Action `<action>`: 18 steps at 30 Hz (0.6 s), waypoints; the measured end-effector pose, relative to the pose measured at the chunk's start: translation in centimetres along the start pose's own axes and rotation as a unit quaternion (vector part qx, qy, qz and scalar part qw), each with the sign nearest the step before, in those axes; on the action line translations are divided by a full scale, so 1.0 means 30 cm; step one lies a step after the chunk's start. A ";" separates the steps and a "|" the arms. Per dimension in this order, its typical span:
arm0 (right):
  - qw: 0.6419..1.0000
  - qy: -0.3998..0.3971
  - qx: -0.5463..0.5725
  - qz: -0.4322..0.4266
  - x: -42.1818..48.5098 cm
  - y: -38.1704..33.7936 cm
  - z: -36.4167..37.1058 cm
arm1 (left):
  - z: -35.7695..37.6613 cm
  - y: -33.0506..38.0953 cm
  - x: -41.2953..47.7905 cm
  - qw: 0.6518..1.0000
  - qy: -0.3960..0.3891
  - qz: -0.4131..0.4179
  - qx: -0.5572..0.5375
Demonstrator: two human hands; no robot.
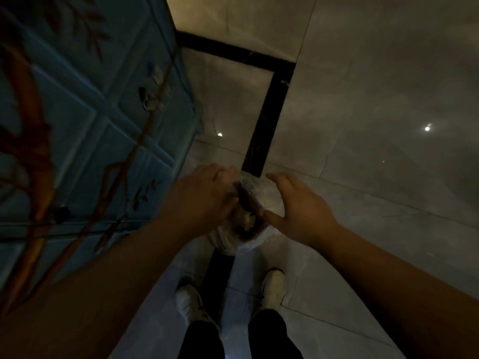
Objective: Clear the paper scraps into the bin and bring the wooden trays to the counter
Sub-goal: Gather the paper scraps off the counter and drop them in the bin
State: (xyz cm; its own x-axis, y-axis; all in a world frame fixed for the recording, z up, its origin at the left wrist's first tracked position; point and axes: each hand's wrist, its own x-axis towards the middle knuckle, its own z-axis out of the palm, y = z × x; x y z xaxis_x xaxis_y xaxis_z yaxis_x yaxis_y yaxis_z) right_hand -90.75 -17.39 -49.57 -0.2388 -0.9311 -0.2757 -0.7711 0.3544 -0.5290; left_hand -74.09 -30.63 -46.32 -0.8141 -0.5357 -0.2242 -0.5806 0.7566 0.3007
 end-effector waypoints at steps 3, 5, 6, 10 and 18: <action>0.997 0.027 -0.066 -0.026 -0.021 -0.104 -0.245 | -0.242 0.079 -0.007 0.997 0.035 0.030 0.062; 0.993 0.050 -0.106 -0.028 -0.055 -0.169 -0.409 | -0.410 0.145 -0.018 0.992 0.052 0.063 0.099; 0.990 0.062 -0.125 -0.030 -0.071 -0.199 -0.489 | -0.490 0.172 -0.017 0.988 0.060 0.084 0.116; 0.967 0.124 -0.219 -0.027 -0.191 -0.306 -0.787 | -0.794 0.299 -0.051 0.963 0.113 0.140 0.200; 0.907 0.237 -0.340 0.071 -0.633 -0.536 -1.270 | -1.257 0.632 -0.184 0.904 0.202 0.271 0.261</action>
State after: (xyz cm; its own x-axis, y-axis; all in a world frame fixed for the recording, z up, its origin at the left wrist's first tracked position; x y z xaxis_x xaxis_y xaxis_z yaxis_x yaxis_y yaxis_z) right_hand -96.29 -8.70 -5.25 -0.4680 -0.8694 0.1586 -0.8598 0.4894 0.1460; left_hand -80.92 -27.46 -4.43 -0.9759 -0.0468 0.2133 -0.0981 0.9667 -0.2365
